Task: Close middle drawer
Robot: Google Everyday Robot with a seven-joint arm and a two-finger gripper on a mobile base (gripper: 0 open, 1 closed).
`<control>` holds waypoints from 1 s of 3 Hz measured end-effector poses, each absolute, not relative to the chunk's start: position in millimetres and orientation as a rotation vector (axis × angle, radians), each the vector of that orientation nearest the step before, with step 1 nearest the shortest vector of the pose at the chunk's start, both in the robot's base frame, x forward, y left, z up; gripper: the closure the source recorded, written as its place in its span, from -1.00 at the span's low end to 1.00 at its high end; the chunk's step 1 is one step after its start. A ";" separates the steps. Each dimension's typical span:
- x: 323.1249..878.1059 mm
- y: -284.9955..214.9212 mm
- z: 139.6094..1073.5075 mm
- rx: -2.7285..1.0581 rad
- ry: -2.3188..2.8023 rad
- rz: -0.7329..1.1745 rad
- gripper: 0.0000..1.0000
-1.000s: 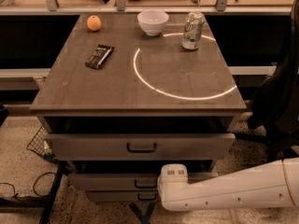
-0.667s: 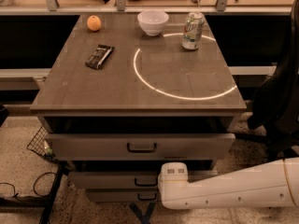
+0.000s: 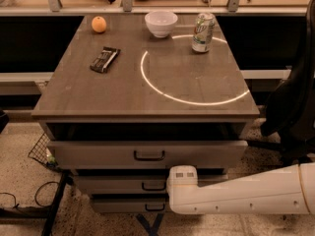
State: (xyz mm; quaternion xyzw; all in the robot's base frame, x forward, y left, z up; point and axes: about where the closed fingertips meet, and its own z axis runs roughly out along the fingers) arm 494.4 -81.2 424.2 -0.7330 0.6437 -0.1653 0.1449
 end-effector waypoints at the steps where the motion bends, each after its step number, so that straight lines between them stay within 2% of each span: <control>1: 504.5 -82.1 424.4 -2.088 1.850 -0.482 1.00; 2: 499.5 -81.5 424.0 -2.086 1.850 -0.474 1.00; 3: 447.8 -71.4 418.3 -2.039 1.855 -0.332 1.00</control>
Offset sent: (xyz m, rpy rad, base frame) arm -0.0149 0.0041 -0.0048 0.0767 -0.0153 -0.0150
